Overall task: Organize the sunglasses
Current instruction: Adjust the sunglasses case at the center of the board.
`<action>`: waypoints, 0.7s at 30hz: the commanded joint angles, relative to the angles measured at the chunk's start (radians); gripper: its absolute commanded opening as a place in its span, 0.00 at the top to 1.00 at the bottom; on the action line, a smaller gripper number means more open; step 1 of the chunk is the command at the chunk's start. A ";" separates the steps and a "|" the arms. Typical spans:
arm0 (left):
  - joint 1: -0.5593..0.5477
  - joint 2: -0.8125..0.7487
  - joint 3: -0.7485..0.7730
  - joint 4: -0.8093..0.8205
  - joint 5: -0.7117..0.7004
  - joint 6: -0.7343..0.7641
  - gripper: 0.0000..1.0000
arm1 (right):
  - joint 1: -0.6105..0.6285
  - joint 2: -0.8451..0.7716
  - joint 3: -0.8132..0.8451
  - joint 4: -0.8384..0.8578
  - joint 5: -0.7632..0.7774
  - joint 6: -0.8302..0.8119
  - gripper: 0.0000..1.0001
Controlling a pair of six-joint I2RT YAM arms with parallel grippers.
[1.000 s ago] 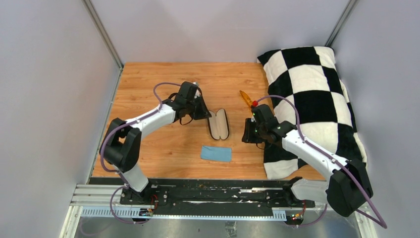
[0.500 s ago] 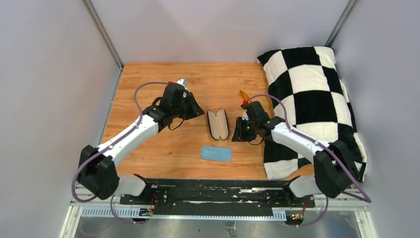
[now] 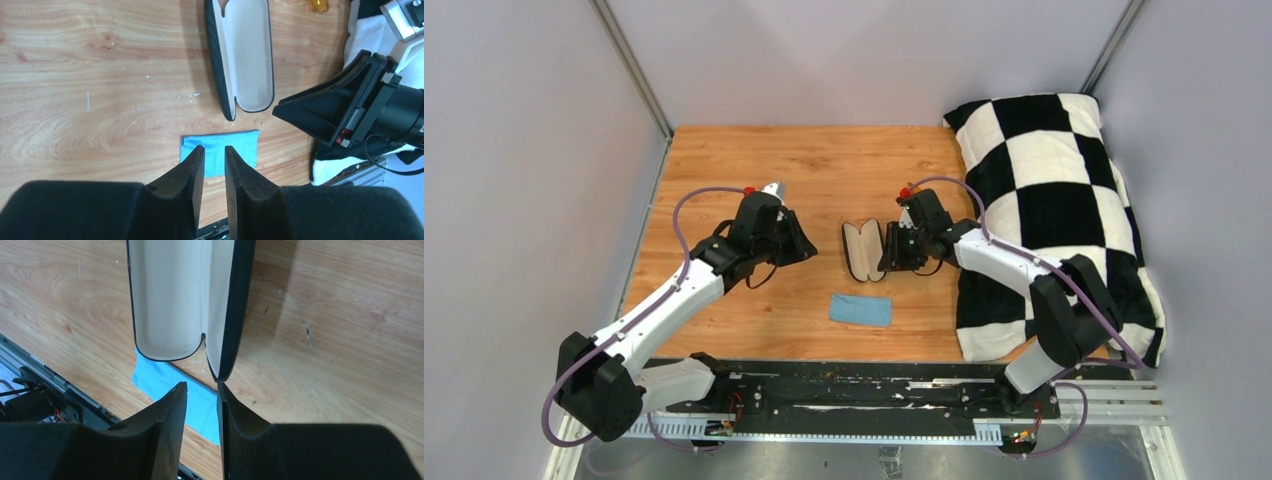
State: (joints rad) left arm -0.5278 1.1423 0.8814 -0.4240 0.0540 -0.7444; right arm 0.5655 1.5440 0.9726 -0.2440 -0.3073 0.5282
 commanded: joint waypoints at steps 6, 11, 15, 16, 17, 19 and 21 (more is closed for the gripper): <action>-0.006 -0.015 -0.005 -0.030 -0.028 0.023 0.74 | 0.013 0.046 -0.016 0.060 -0.047 0.055 0.70; -0.006 -0.019 -0.013 -0.031 -0.029 0.023 0.74 | 0.056 0.082 -0.009 0.100 -0.080 0.113 0.71; -0.006 -0.049 -0.018 -0.044 -0.050 0.027 0.75 | 0.103 0.134 0.004 0.173 -0.118 0.180 0.71; -0.006 -0.060 -0.021 -0.051 -0.052 0.027 0.75 | 0.121 0.147 0.019 0.176 -0.112 0.185 0.71; -0.006 -0.074 -0.022 -0.059 -0.052 0.027 0.74 | 0.131 0.160 0.033 0.176 -0.109 0.186 0.70; -0.006 -0.092 -0.025 -0.073 -0.092 0.027 0.74 | 0.146 0.183 0.062 0.173 -0.110 0.187 0.70; -0.006 -0.102 -0.028 -0.080 -0.100 0.031 0.73 | 0.149 0.198 0.088 0.163 -0.110 0.181 0.70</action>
State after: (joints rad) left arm -0.5278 1.0779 0.8680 -0.4736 0.0090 -0.7303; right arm 0.6903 1.7187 0.9958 -0.0959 -0.4000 0.6868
